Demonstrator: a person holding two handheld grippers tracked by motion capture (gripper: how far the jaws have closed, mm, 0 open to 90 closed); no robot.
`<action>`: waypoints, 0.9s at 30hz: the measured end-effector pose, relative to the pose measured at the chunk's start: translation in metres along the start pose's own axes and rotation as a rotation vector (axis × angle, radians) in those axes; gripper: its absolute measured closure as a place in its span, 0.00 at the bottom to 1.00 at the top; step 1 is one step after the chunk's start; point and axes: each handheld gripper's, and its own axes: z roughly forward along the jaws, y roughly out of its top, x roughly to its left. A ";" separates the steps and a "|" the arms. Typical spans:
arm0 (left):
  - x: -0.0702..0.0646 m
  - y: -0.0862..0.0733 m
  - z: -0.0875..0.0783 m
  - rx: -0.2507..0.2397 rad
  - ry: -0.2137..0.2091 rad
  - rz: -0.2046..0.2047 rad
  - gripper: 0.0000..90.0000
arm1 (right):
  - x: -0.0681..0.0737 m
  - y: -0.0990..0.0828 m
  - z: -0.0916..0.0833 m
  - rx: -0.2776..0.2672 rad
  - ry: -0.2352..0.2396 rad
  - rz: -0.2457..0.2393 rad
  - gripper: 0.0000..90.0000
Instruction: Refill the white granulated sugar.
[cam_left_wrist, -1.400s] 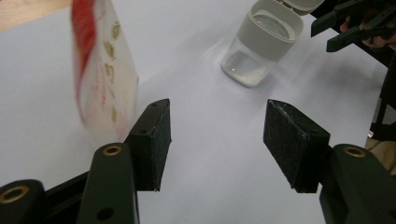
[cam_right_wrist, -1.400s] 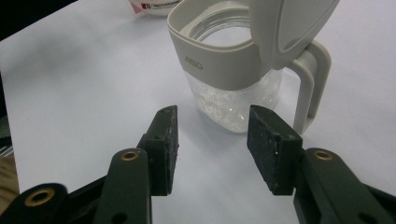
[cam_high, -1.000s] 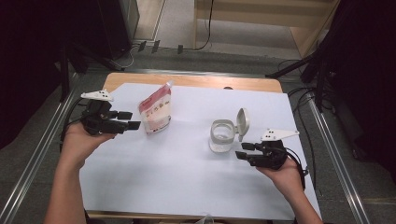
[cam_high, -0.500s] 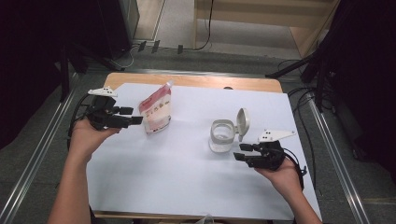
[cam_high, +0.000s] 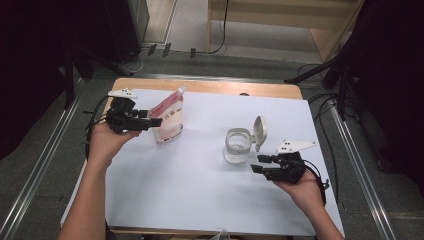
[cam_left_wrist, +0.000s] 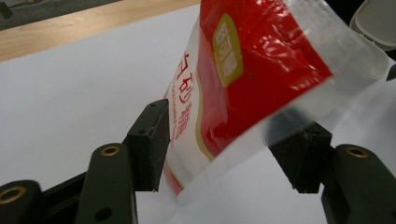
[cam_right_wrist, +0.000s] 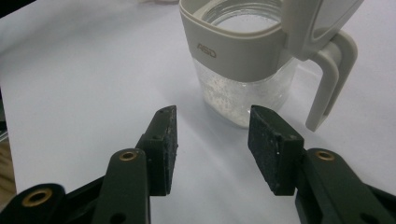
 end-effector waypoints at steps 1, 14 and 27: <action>0.001 0.001 0.002 -0.007 -0.009 -0.014 0.50 | 0.000 0.000 0.000 0.004 -0.003 0.005 0.58; 0.003 0.004 0.023 0.046 0.050 -0.004 0.84 | 0.008 0.001 0.008 0.008 0.010 -0.019 0.58; 0.011 0.005 0.023 0.052 -0.006 -0.093 1.00 | 0.019 0.006 0.011 -0.010 0.031 -0.051 0.58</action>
